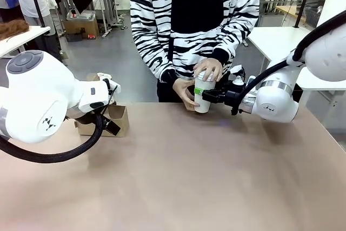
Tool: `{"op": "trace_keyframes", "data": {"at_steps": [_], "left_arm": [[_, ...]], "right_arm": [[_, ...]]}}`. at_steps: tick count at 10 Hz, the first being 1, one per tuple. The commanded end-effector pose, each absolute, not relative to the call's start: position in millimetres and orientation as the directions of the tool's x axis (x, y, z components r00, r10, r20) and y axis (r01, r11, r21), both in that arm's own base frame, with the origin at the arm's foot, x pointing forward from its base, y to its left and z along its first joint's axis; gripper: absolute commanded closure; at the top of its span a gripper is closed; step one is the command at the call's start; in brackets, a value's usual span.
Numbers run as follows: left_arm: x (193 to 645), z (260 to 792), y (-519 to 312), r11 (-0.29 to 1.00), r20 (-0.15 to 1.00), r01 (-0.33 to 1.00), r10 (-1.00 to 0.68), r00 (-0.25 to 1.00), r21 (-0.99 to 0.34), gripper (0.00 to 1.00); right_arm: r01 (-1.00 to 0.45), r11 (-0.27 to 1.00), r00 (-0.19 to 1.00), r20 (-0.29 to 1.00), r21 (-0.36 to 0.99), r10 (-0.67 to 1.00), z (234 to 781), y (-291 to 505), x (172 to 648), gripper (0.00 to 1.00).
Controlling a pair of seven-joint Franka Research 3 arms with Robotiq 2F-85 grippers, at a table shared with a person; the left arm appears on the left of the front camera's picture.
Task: Pour a drink into a cup and package it in a carrier.
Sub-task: When a person places the Paper Cup Lid on the 600 ml Paper Cup , lift the 600 ml Paper Cup.
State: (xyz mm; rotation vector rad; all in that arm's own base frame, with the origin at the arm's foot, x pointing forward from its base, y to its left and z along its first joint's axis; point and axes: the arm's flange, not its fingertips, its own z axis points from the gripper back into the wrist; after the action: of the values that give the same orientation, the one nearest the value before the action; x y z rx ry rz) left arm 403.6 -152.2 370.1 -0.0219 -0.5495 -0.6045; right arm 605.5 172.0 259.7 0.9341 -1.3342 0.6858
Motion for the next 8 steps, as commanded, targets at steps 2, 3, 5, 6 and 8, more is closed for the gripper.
{"op": "trace_keyframes", "data": {"at_steps": [2,3,5,6,8], "left_arm": [[403.5,370.5,-151.7,0.827,0.498,0.545,-0.532,0.685,0.135,0.0],[403.5,370.5,-151.7,0.827,0.498,0.545,-0.532,0.685,0.135,0.0],[403.5,370.5,-151.7,0.827,0.498,0.545,-0.532,0.685,0.135,0.0],[403.5,370.5,-151.7,0.827,0.498,0.545,-0.532,0.685,0.135,0.0],[403.5,370.5,-151.7,0.827,0.498,0.545,-0.532,0.685,0.135,0.0]], "right_arm": [[-0.859,0.484,0.131,0.986,0.166,-0.105,265.0,175.8,605.6,0.2],[-0.859,0.484,0.131,0.986,0.166,-0.105,265.0,175.8,605.6,0.2],[-0.859,0.484,0.131,0.986,0.166,-0.105,265.0,175.8,605.6,0.2],[-0.859,0.484,0.131,0.986,0.166,-0.105,265.0,175.8,605.6,0.2],[-0.859,0.484,0.131,0.986,0.166,-0.105,265.0,175.8,605.6,0.2]]}}
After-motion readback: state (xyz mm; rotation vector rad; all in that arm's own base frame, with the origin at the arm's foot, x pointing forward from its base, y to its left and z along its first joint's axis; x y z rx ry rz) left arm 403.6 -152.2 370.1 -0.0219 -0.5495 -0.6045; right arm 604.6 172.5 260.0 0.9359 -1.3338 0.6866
